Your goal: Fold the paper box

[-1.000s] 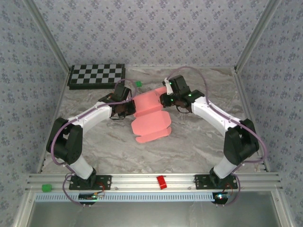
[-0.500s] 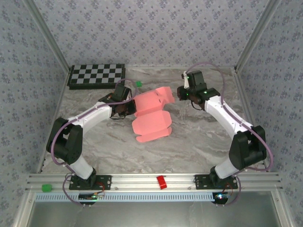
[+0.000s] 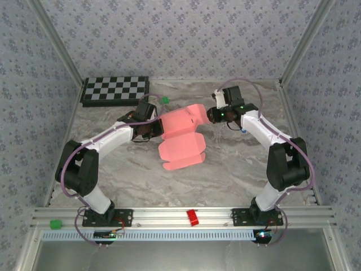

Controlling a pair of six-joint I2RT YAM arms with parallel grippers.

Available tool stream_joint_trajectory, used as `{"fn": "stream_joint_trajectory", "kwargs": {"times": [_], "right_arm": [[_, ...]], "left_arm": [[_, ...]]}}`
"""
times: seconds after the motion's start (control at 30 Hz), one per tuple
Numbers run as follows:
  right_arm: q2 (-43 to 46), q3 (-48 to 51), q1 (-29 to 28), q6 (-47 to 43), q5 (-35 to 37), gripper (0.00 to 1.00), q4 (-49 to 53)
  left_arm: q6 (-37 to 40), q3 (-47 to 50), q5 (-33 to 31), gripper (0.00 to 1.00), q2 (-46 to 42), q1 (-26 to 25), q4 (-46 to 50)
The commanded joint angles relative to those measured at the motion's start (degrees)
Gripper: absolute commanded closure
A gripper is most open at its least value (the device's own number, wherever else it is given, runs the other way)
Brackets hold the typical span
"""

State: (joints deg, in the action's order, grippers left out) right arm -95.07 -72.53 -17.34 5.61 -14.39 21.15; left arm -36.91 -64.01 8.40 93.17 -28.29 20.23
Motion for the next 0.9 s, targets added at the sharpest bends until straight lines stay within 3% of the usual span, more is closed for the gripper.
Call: {"fn": "stream_joint_trajectory", "kwargs": {"times": [0.0,0.53,0.87], "right_arm": [[-0.22,-2.0,-0.29,-2.32,-5.42,0.77,-0.68],[1.03,-1.3,-2.08,-3.86,-10.63,0.77,-0.85],[-0.43,-2.52,-3.24,-4.99,-13.76,0.67,0.47]], "left_arm": [[0.74,-1.18,1.34,1.0,0.62,-0.29,-0.92],[0.56,-1.93,1.18,1.0,2.06,-0.29,-0.49],[0.63,-1.9,1.33,1.0,1.59,-0.27,-0.28]]}}
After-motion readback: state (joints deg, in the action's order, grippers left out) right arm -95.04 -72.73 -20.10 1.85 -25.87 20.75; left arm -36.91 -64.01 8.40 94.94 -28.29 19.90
